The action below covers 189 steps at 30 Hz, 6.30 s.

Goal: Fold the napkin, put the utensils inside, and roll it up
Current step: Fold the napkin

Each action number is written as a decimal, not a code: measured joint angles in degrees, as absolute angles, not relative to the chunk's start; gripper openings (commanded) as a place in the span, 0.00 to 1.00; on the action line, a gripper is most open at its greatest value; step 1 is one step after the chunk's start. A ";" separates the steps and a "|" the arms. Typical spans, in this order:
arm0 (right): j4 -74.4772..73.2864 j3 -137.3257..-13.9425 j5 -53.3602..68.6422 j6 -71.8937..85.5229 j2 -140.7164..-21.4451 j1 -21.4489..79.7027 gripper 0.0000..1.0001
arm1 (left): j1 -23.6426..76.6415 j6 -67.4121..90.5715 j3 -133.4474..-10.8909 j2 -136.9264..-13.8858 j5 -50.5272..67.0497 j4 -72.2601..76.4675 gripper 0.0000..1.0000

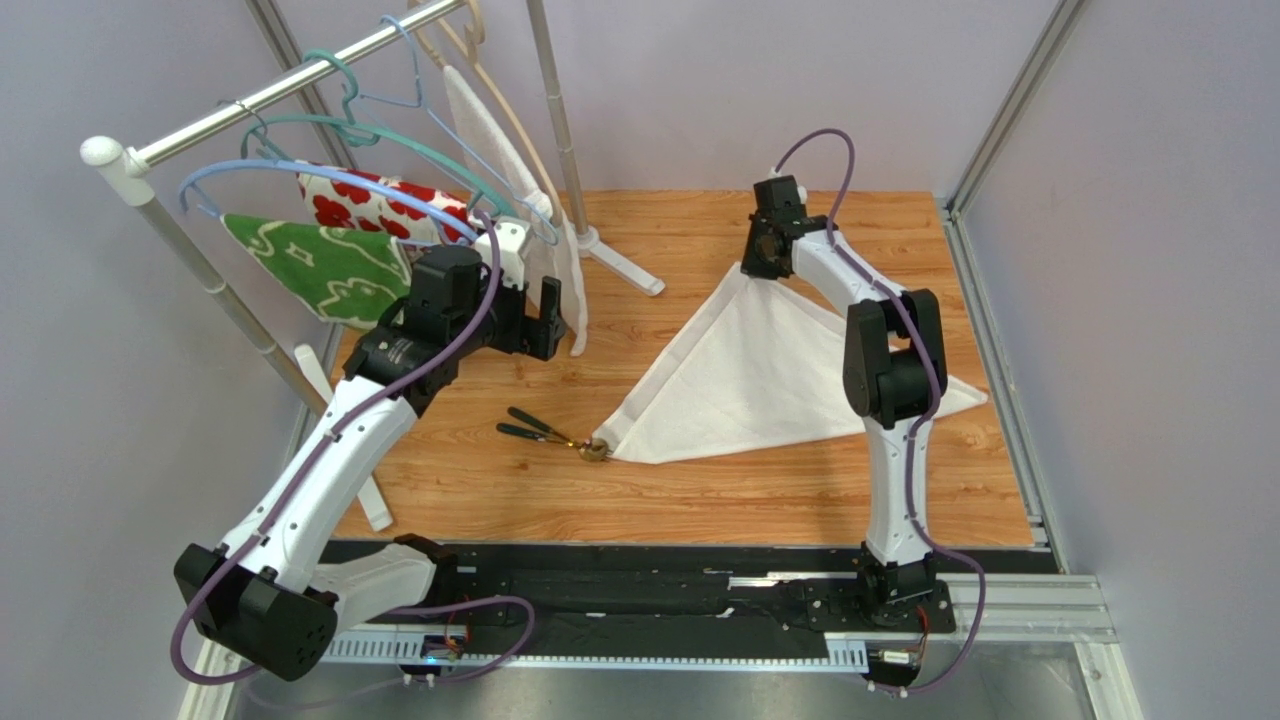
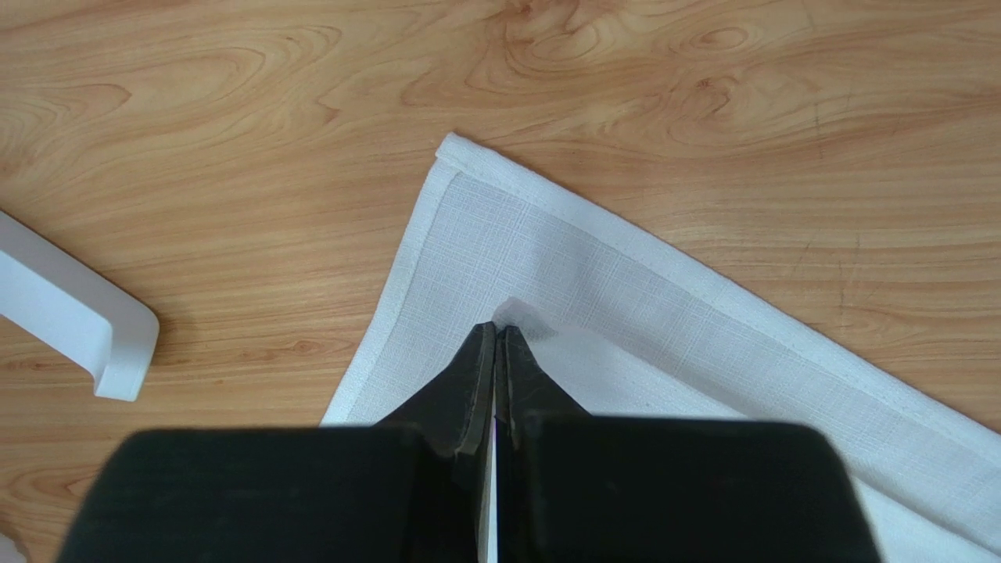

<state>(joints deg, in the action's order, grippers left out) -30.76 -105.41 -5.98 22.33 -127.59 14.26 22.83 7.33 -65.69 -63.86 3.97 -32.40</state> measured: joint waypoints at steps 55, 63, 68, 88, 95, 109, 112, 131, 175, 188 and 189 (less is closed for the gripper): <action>-29.04 -114.93 -6.44 24.71 -137.80 15.00 0.00 | 28.73 39.35 -30.72 -84.29 3.79 16.78 0.94; -29.32 -114.93 -7.31 24.86 -137.75 13.91 0.00 | 28.84 42.15 -23.64 -78.11 3.84 20.12 0.94; -29.69 -114.91 -8.47 24.80 -137.14 12.99 0.00 | 28.86 42.28 -19.77 -70.61 3.29 15.57 0.94; -30.52 -116.71 -8.86 24.62 -135.70 13.87 0.00 | 28.91 39.51 -25.28 -56.25 -0.16 -2.90 0.96; -30.65 -123.04 -8.86 24.67 -135.76 14.24 0.00 | 28.91 36.32 -32.88 -55.07 -0.78 -4.38 0.97; -30.72 -130.45 -7.35 25.17 -144.57 14.24 0.00 | 28.91 35.07 -25.71 -67.05 4.56 8.34 0.96; -30.70 -130.45 -6.94 25.74 -145.32 14.28 0.00 | 28.91 35.07 -24.67 -68.66 5.39 10.44 0.96; -24.91 -131.74 -7.01 33.06 -145.32 14.59 0.00 | 28.91 34.70 -24.25 -65.06 5.26 11.09 0.96; -17.50 -139.59 -4.89 44.14 -152.33 14.59 0.00 | 28.91 34.44 -24.25 -66.35 4.29 11.18 0.96; -15.18 -141.95 -4.89 46.13 -153.32 14.55 0.00 | 28.91 34.30 -24.25 -69.12 4.03 11.40 0.96; -14.92 -142.34 -4.89 46.28 -153.58 14.52 0.00 | 28.91 34.30 -24.27 -69.45 4.05 11.42 0.96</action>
<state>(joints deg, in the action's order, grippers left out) -14.92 -142.34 -4.89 46.28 -153.58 14.52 28.91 34.30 -24.27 -69.45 4.05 11.42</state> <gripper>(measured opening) 0.007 0.960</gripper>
